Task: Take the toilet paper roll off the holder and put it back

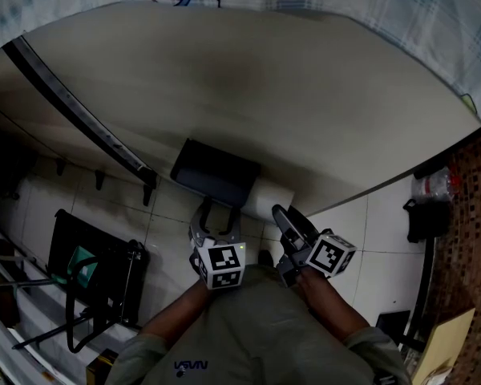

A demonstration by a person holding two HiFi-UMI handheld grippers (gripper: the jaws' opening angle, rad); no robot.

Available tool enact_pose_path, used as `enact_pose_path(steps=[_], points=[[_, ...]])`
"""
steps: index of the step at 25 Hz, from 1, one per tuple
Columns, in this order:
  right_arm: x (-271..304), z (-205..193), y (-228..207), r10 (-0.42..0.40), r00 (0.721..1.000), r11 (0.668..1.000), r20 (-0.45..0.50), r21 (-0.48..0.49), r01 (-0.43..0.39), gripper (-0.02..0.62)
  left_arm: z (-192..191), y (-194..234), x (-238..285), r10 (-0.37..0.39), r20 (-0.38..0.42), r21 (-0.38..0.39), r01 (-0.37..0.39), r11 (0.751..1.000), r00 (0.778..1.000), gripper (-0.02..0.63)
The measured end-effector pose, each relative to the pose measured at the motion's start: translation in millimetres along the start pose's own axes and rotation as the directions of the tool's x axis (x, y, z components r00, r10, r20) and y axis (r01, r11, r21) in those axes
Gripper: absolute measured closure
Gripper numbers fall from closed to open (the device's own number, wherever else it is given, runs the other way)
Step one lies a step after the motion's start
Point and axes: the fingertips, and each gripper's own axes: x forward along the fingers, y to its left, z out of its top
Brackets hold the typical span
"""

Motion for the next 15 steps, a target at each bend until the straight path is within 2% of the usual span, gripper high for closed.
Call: enact_pose_path(steps=[3,15], points=[[0.5,-1.4,-2.2,-0.020,1.000,1.000,-0.008,0.003,0.020,0.440,-2.0,0.7,-3.1,0.009,-0.014,0.010,-0.009,1.000,1.000,0.356],[13.6,-7.4,8.8,0.055,0.998,0.998,-0.018,0.022,-0.054,0.440,-9.1,2.4,-19.5,-0.018,-0.012,-0.025,0.018,1.000,1.000,0.359]])
